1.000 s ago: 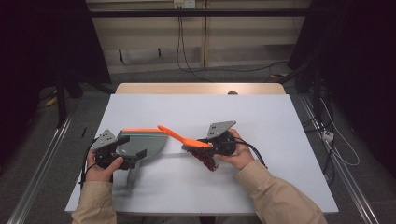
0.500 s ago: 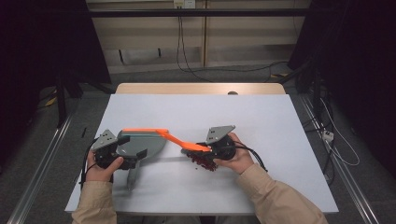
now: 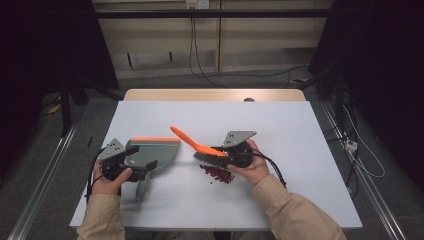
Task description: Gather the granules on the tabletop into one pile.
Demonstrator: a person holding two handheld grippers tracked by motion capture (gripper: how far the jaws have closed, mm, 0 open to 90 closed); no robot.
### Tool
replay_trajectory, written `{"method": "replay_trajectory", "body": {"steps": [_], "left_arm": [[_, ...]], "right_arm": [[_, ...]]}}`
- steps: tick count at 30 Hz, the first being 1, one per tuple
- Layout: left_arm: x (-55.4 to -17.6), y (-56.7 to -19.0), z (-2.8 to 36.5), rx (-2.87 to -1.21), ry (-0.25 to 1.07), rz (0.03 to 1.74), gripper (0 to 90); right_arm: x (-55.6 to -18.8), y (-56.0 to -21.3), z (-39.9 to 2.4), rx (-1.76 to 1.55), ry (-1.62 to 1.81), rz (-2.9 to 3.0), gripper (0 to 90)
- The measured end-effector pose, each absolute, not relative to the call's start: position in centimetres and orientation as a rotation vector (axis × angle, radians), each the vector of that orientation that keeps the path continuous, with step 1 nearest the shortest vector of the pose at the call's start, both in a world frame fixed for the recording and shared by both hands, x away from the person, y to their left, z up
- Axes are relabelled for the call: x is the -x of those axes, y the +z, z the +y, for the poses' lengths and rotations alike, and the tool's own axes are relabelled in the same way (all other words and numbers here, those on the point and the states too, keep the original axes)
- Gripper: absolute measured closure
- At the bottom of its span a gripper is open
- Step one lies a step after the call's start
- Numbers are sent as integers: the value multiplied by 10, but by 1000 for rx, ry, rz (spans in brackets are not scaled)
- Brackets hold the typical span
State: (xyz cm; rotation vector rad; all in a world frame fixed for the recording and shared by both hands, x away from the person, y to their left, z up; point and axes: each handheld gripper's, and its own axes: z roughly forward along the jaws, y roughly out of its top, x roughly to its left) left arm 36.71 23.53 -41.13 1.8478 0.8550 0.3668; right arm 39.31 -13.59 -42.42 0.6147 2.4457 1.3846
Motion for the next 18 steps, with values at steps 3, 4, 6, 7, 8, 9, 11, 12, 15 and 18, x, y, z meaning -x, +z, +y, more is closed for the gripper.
{"method": "replay_trajectory", "body": {"steps": [3,4,6,7,8,9,11,12,15,18], "left_arm": [[-367,-411,235,-1849,366,853,64],[-367,-411,235,-1849,366,853,64],[-367,-411,235,-1847,367,855,64],[-367,-411,235,-1845,367,856,65],[-367,-411,235,-1848,368,854,65],[-367,-411,235,-1848,370,855,65],[-367,-411,235,-1846,369,856,64],[-367,-410,236,-1845,370,854,65],[-366,-410,236,-1846,373,855,65],[-366,-410,237,-1844,372,856,65]], "right_arm": [[-392,-419,-137,-649,1398,2425,713],[-391,-418,-137,-645,1403,2423,713],[-389,-414,-137,-694,1428,2414,713],[-387,-412,-136,-721,1443,2407,713],[-386,-410,-136,-749,1452,2399,713],[-383,-408,-134,-795,1481,2390,713],[-378,-406,-130,-874,1545,2367,713],[-376,-406,-127,-897,1563,2364,712],[-368,-410,-114,-976,1591,2351,713],[-365,-419,-104,-1040,1583,2349,713]]}}
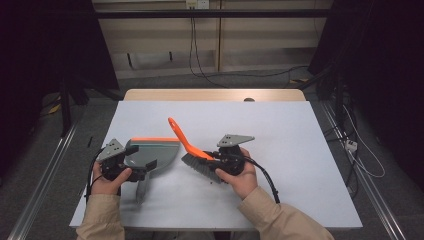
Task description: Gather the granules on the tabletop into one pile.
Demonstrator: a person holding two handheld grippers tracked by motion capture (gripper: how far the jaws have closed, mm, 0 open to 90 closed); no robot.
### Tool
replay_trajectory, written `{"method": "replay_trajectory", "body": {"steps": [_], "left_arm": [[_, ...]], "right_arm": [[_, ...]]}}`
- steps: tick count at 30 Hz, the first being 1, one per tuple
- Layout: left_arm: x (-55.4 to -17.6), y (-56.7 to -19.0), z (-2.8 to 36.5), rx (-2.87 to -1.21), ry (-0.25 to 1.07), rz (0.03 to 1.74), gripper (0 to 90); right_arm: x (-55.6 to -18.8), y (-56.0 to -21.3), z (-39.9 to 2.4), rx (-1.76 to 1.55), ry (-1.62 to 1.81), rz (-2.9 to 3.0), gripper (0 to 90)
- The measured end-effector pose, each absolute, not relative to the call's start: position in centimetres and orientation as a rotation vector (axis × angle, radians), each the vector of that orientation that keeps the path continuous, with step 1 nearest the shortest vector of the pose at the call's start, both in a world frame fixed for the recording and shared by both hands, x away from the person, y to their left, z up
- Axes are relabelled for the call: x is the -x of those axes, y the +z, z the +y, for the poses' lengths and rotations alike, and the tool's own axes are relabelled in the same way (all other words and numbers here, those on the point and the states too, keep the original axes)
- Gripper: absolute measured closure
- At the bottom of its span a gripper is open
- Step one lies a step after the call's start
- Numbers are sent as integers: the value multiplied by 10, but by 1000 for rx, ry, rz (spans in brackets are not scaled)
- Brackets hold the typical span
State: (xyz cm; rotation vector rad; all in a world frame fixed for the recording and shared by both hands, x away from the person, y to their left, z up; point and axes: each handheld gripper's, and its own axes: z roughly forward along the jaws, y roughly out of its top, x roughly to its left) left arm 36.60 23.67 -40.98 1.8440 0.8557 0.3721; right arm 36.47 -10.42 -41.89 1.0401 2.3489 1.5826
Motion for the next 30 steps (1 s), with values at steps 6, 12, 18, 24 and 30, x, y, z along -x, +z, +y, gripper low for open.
{"method": "replay_trajectory", "body": {"steps": [6,12,18,24,30], "left_arm": [[-366,-410,237,-1840,372,855,64],[-366,-409,237,-1844,373,851,65],[-365,-409,235,-1848,374,848,65],[-365,-408,236,-1842,375,849,65],[-366,-409,237,-1843,374,848,65]], "right_arm": [[-363,-434,-93,-1157,1550,2368,712],[-365,-437,-107,-1197,1514,2344,713],[-364,-436,-119,-1222,1525,2333,713],[-368,-423,-121,-1180,1613,2316,713],[-391,-404,-122,-1059,1559,2312,713]]}}
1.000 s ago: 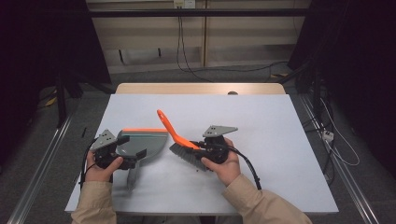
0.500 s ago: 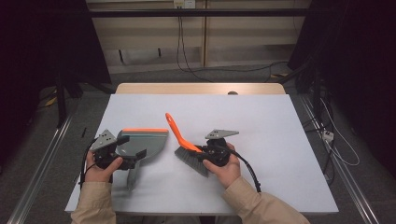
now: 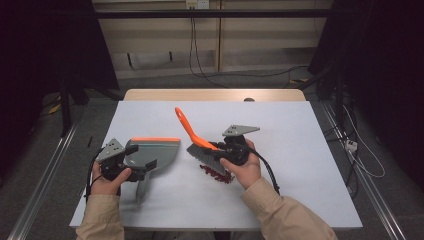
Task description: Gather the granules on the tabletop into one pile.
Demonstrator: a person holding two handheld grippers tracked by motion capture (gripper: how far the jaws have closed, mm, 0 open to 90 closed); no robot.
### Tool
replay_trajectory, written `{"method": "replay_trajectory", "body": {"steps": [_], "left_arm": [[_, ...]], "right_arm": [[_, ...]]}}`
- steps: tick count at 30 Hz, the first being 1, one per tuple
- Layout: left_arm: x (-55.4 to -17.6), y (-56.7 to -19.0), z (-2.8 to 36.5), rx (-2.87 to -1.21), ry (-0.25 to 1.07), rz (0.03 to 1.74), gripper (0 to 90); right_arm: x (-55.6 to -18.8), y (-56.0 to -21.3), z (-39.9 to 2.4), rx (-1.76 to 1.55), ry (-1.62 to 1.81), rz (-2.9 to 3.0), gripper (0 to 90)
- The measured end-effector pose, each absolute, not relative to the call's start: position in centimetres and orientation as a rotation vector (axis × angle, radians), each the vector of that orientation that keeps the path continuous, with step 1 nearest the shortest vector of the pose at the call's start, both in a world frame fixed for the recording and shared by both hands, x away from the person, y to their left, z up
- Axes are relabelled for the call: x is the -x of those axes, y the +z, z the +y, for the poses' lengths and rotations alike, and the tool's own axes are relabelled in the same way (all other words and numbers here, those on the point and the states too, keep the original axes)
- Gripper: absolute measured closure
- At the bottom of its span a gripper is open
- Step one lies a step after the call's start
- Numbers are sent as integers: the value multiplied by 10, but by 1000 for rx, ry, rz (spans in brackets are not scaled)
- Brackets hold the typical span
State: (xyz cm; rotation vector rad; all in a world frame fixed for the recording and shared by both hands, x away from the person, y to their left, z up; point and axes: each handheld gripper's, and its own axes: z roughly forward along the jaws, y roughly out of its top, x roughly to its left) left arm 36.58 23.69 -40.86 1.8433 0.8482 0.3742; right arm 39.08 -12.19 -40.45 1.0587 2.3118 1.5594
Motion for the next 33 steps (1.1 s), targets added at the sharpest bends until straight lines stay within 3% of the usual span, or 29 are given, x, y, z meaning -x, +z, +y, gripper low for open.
{"method": "replay_trajectory", "body": {"steps": [11,22,33], "left_arm": [[-366,-409,237,-1843,373,850,65],[-366,-409,237,-1842,376,853,65],[-366,-409,238,-1838,375,854,65]], "right_arm": [[-399,-420,-103,-1069,1409,2422,713],[-387,-416,-116,-1010,1310,2476,713],[-391,-406,-110,-1009,1425,2438,713]]}}
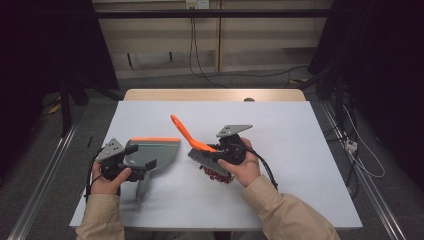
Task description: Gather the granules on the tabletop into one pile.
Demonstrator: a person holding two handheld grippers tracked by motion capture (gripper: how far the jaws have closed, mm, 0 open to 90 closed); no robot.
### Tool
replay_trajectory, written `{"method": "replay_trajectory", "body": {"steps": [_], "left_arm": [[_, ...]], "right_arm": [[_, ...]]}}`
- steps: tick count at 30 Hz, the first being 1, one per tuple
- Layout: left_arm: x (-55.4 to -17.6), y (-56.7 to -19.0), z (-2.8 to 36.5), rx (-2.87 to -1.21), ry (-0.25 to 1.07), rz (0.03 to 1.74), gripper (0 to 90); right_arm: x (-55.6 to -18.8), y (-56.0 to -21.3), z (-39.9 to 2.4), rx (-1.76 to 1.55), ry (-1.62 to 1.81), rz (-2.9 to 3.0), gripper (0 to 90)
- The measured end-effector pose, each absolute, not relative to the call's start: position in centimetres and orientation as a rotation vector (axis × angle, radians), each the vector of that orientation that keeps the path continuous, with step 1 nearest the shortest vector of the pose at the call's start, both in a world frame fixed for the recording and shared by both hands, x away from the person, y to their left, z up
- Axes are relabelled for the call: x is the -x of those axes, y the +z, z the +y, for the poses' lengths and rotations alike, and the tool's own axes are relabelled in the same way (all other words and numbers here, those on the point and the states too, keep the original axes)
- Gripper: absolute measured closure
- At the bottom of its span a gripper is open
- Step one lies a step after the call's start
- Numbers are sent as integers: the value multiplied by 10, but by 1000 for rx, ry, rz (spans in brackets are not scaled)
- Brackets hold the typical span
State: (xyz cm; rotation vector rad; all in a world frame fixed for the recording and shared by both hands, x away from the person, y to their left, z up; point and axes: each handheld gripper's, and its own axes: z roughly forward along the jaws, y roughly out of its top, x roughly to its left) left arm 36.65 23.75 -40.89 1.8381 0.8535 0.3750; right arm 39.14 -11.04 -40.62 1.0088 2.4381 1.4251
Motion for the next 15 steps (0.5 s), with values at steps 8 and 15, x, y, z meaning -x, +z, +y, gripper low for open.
{"method": "replay_trajectory", "body": {"steps": [8,15], "left_arm": [[-366,-408,240,-1837,377,854,65],[-365,-408,239,-1835,381,857,65]], "right_arm": [[-396,-421,-93,-1015,1360,2498,713],[-387,-413,-108,-994,1248,2529,713]]}}
